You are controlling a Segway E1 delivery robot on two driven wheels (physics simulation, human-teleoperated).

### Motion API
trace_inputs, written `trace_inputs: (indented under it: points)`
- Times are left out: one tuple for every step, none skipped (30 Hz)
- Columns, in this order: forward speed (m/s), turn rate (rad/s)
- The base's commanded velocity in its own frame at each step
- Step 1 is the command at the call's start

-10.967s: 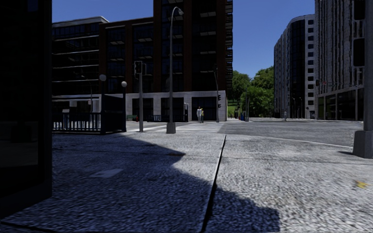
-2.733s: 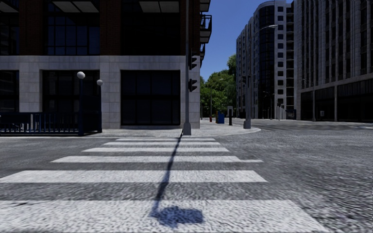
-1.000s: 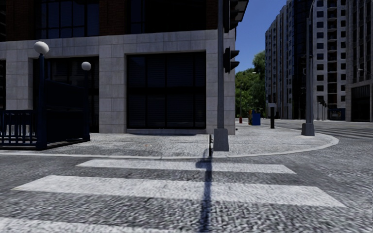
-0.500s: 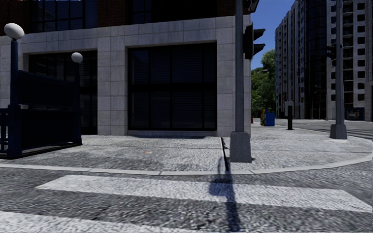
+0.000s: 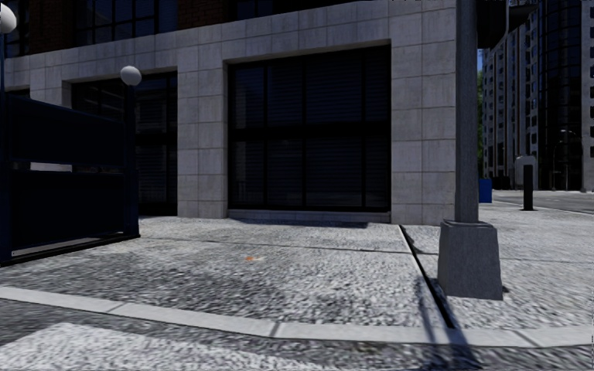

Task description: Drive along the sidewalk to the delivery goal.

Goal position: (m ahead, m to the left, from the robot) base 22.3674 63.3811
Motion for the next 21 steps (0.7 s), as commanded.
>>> trace_inputs:
  points:
    - [2.0, 0.29]
    - [2.0, 0.34]
    - [2.0, 0.35]
    - [2.0, 0.35]
    - [2.0, 0.38]
    - [2.0, 0.4]
    - [2.0, 0.51]
    - [2.0, 0.51]
    - [2.0, 0.6]
    - [2.0, 0.62]
    - [2.0, 0.62]
    - [2.0, 0.62]
    - [2.0, 0.6]
    - [2.0, 0.56]
    - [2.0, 0.56]
    - [2.0, 0.45]
    - [2.0, 0.33]
    - [2.0, 0.27]
    - [2.0, 0.27]
    - [2.0, 0.21]
    - [2.0, 0.19]
